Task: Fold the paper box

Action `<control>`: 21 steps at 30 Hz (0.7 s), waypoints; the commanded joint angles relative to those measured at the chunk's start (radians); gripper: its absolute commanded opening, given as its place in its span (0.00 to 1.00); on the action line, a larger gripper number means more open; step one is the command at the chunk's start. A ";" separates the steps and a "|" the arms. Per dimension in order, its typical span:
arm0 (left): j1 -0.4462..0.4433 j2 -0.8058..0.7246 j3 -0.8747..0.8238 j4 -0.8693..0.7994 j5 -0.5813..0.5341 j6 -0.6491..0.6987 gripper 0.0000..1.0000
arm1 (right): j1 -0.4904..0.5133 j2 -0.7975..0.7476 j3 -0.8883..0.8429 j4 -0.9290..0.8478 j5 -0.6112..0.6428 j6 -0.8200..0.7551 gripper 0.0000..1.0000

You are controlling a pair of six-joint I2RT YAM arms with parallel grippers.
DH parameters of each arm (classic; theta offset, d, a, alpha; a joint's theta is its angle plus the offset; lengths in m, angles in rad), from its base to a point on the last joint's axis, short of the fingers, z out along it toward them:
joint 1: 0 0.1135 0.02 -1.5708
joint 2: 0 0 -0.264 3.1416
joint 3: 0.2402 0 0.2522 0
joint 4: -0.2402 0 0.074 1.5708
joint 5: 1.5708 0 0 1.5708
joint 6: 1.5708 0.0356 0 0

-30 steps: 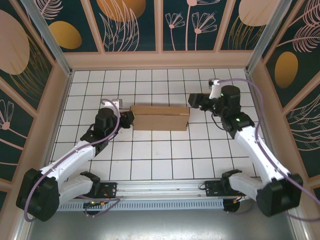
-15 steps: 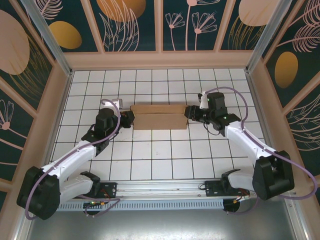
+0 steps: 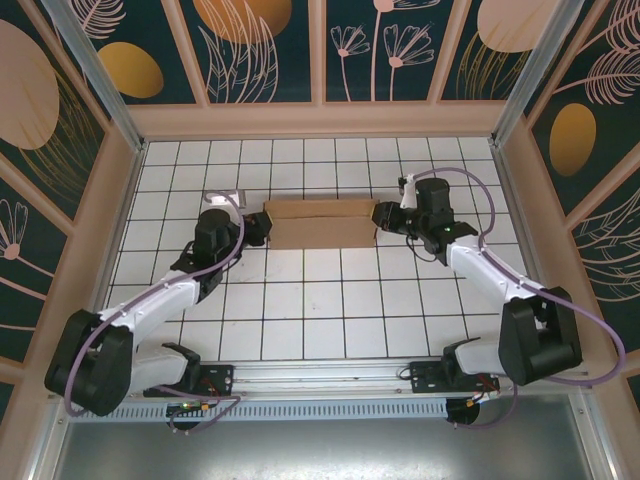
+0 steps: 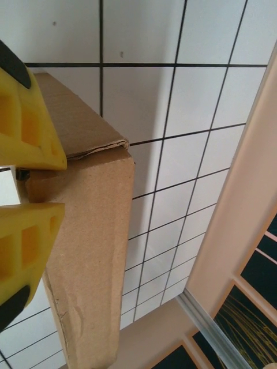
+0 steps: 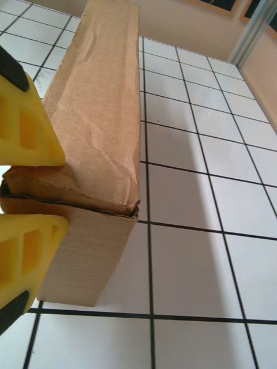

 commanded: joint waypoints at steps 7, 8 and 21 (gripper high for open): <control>-0.029 0.136 0.151 0.151 0.098 0.055 0.18 | 0.017 0.075 0.118 0.078 -0.031 -0.059 0.17; -0.028 0.142 0.148 0.181 0.091 0.063 0.18 | 0.010 0.081 0.121 0.092 -0.033 -0.063 0.17; -0.068 0.122 -0.173 0.502 0.016 0.068 0.10 | 0.104 -0.061 -0.278 0.504 0.093 -0.065 0.18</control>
